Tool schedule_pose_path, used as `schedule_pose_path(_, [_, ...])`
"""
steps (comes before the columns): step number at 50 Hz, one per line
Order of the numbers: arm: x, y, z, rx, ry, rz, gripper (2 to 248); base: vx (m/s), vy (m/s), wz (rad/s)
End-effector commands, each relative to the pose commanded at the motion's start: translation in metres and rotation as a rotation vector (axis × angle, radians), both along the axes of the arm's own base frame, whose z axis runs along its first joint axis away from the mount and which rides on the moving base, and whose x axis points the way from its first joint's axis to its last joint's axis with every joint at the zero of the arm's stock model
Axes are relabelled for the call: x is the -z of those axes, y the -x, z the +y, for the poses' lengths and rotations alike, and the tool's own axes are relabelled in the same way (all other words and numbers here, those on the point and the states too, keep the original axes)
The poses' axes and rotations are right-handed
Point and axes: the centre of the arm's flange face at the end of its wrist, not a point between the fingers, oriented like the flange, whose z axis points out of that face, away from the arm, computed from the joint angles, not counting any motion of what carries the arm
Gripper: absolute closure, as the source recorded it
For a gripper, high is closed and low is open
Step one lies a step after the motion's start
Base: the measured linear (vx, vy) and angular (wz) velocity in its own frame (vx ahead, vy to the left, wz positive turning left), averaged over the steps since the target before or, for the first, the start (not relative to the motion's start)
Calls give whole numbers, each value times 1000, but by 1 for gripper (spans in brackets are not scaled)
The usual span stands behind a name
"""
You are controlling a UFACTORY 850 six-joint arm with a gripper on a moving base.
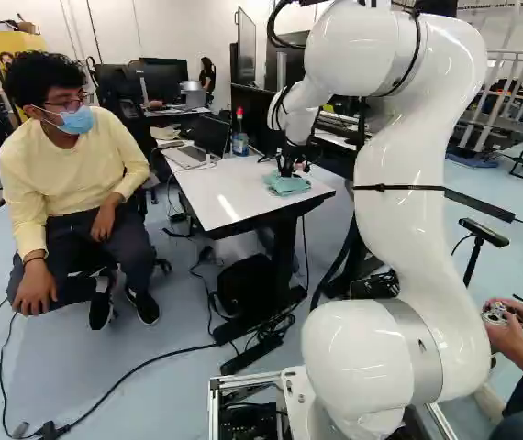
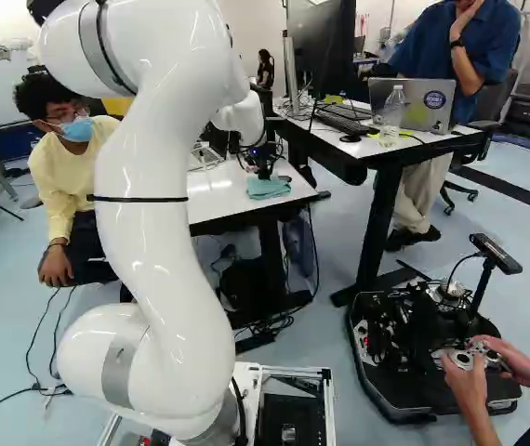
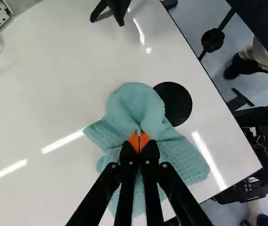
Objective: Clean the table with the green towel
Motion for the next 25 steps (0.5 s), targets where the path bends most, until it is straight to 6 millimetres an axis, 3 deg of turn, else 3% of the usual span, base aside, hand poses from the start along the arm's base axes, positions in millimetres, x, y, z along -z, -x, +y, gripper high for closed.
schedule_pose_path(25, [-10,3,1,-1,1,-14,225,0,0,0])
